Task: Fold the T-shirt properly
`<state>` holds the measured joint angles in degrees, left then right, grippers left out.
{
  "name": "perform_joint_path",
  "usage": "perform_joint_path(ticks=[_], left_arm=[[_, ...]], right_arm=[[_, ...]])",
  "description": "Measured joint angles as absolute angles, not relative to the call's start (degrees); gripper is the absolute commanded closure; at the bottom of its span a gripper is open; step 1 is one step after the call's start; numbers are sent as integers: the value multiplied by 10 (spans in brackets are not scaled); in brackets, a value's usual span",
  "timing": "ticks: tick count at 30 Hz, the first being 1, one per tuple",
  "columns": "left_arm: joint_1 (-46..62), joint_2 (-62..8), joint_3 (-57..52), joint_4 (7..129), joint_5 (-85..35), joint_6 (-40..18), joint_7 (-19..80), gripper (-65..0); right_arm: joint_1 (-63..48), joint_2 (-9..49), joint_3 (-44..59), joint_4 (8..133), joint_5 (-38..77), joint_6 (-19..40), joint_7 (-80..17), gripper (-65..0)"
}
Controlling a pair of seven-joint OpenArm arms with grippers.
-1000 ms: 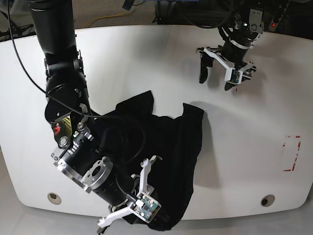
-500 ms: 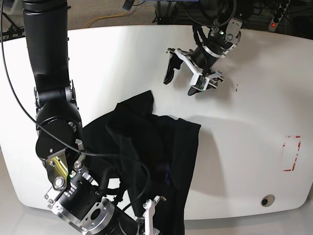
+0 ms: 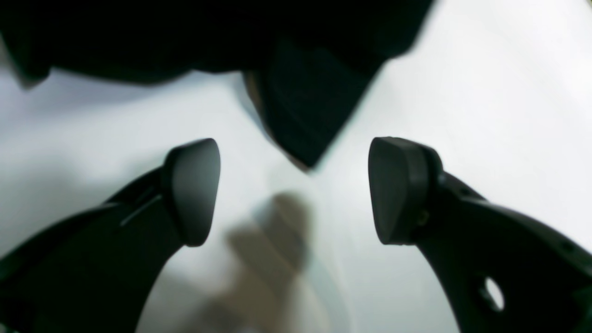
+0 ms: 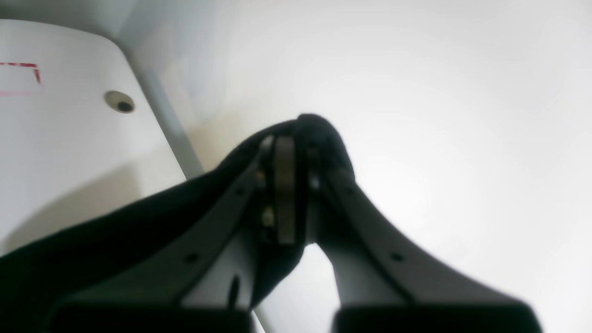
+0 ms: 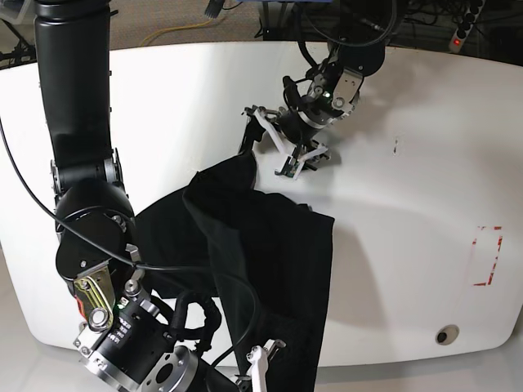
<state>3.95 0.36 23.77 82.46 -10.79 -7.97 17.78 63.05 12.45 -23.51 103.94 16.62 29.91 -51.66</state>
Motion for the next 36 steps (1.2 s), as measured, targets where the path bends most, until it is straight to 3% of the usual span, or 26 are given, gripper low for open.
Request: perform_joint_path(ticks=[14,17,21,22,31,36], left_arm=[[-58,36,323,688,-108,-80,151,-438],[-57,36,327,687,-108,-80,149,-301],[-57,36,316,676,-116,-82,145,-17],[-57,36,311,670,-117,-82,142,0],[-45,40,216,682,-124,-93,159,0],[-19,-16,171,766,-116,-88,215,0]], right_arm=[[629,127,-233,1039,167,299,-517,0],[629,130,-233,1035,168,299,-515,0],[629,141,-232,1014,167,299,-515,0],[628,142,-226,1007,167,300,-517,0],[628,152,-153,982,167,298,-515,0],[629,159,-127,959,163,299,-527,0]])
